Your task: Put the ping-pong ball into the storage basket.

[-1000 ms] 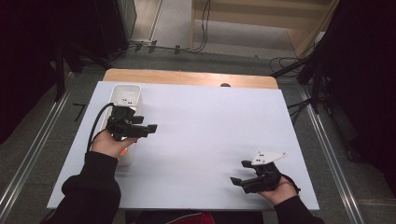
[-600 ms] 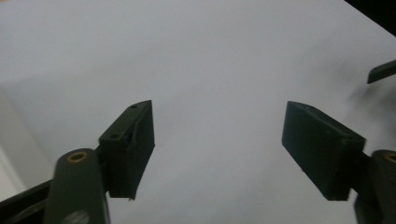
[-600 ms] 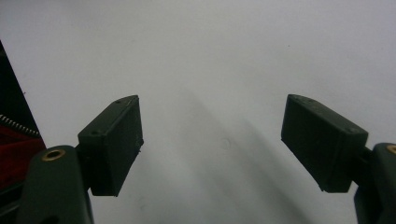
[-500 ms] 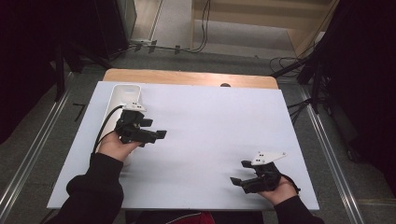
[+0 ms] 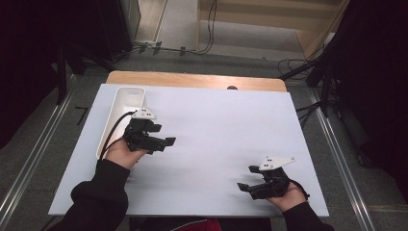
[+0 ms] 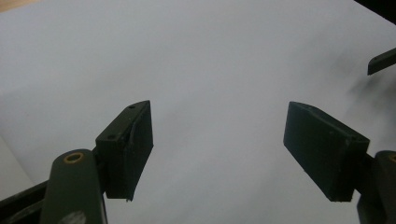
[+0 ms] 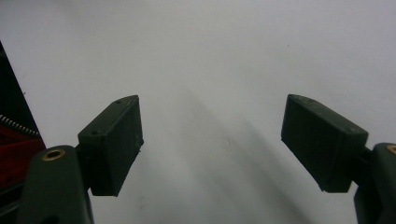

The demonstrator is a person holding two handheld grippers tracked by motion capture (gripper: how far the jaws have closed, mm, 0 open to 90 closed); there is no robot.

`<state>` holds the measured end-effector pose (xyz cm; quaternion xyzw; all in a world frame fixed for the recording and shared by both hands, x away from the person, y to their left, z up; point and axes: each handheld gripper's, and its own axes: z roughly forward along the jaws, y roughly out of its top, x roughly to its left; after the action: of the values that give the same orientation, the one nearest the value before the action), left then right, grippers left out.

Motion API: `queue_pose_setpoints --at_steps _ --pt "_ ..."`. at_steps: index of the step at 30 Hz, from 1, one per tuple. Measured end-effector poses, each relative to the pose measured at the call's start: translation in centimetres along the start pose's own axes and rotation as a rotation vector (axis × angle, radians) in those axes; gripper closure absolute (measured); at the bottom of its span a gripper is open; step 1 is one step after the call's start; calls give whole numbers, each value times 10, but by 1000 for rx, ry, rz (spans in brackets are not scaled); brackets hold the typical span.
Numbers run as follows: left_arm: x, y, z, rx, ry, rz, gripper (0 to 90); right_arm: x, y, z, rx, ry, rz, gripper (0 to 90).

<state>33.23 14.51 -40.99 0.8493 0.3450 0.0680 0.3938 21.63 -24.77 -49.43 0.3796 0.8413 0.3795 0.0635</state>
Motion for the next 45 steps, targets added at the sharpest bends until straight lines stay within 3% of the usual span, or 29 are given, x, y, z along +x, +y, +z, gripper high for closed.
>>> queue_pose_setpoints --at_steps 6,9,23,26,34,45 --pt "-4 -5 4 -16 -23 3 244 0 0 0 1 1 -3 193" --pt "-7 -6 7 5 -24 15 243 0 0 0 1 1 -3 193" --pt "-16 -17 18 13 -53 37 244 0 0 0 2 0 4 193" --pt "-17 -19 20 22 -71 26 243 0 0 0 1 0 5 193" --pt "-25 -27 26 28 -75 103 243 -1 0 0 1 3 5 193" --pt "-27 -40 33 53 -103 129 243 -1 0 0 1 3 1 193"
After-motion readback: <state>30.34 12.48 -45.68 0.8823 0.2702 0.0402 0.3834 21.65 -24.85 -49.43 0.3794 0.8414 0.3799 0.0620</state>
